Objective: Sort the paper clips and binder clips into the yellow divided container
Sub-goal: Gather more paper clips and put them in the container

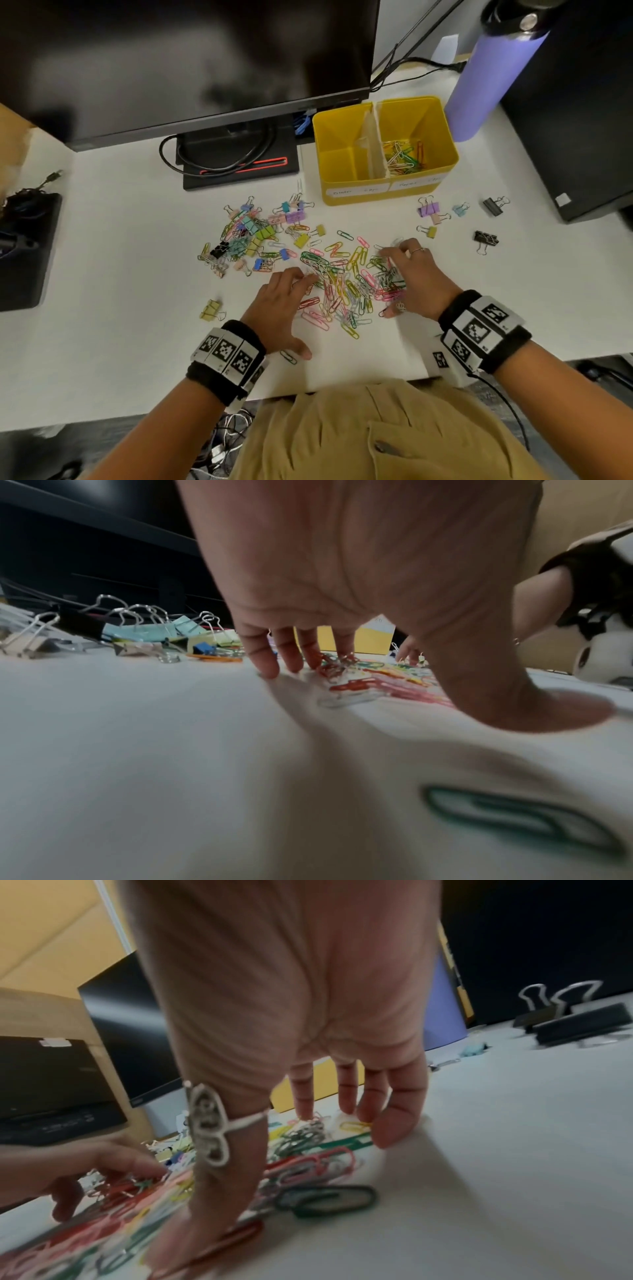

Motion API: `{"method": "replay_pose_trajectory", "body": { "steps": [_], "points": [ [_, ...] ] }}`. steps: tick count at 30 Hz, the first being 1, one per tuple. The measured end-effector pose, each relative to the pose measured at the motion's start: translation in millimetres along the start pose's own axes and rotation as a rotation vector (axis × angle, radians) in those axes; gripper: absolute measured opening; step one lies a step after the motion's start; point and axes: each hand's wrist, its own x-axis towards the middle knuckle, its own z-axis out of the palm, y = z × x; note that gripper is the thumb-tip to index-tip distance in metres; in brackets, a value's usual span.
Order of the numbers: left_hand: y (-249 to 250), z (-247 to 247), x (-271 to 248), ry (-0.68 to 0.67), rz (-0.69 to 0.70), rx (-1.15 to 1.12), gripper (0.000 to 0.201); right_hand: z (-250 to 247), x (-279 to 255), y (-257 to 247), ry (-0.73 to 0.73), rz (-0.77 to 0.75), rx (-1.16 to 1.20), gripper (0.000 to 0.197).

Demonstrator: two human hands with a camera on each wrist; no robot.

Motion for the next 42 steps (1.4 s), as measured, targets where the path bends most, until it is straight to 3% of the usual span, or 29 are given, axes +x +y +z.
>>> {"method": "replay_pose_trajectory", "body": {
  "steps": [2, 5, 9, 13, 17, 23, 26, 28, 29, 33, 38, 42],
  "points": [
    [11, -3, 1, 0.007, -0.039, -0.056, 0.113, 3, 5, -4, -0.004, -0.037, -0.050, 0.083],
    [30, -3, 12, 0.053, -0.093, -0.100, 0.081, 9, 9, -4, 0.057, -0.097, -0.091, 0.041],
    [51, -2, 32, 0.056, -0.143, -0.137, 0.058, 10, 10, 4, 0.085, -0.127, -0.192, 0.026],
    [60, -4, 47, 0.079, -0.155, -0.110, 0.050, 6, 13, 12, 0.089, -0.158, -0.182, 0.032],
    [64, -16, 60, 0.034, -0.197, -0.185, 0.050, -5, 9, 21, 0.055, -0.137, 0.001, 0.036],
    [86, -74, 66, 0.062, -0.148, -0.464, 0.026, -47, -3, 26, 0.058, -0.191, 0.314, 0.008],
    [111, -117, 82, 0.141, -0.054, -0.573, 0.029, -89, -1, 17, 0.166, -0.204, 0.509, 0.017],
    [126, -140, 105, 0.187, -0.056, -0.626, 0.033, -117, 13, 10, 0.304, -0.185, 0.598, 0.011],
    [131, -149, 120, 0.219, -0.080, -0.656, 0.033, -130, 24, 7, 0.389, -0.174, 0.589, 0.006],
    [138, -171, 177, 0.276, -0.205, -0.612, 0.038, -166, 70, -2, 0.600, -0.088, 0.403, 0.023],
    [129, -173, 194, 0.232, -0.219, -0.437, 0.043, -173, 92, 1, 0.425, -0.090, 0.051, 0.031],
    [116, -159, 142, 0.361, -0.038, -0.470, 0.044, -158, 69, 6, 0.528, -0.327, 0.013, 0.027]
  ]
}}
